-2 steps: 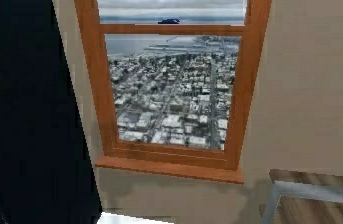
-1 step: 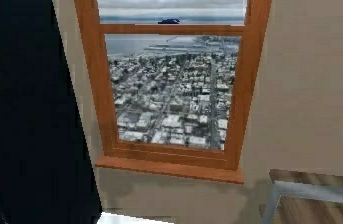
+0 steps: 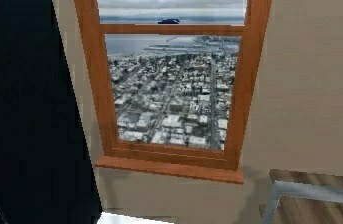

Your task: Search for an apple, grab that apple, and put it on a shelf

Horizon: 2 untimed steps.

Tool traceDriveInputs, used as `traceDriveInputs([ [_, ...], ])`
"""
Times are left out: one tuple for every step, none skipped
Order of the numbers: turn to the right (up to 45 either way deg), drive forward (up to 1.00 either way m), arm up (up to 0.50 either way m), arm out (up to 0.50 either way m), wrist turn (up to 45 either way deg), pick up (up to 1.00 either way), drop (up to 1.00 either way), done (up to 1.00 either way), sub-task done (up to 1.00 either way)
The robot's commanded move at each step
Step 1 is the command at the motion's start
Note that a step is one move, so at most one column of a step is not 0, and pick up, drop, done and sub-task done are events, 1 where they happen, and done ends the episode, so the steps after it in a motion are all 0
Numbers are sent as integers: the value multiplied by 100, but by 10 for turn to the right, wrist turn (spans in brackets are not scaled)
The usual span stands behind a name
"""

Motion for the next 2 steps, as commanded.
traceDriveInputs([
  [0, 0, 0, -8, 0, 0, 0, 0, 0],
  [0, 0, 0, 0, 0, 0, 0, 100, 0],
])
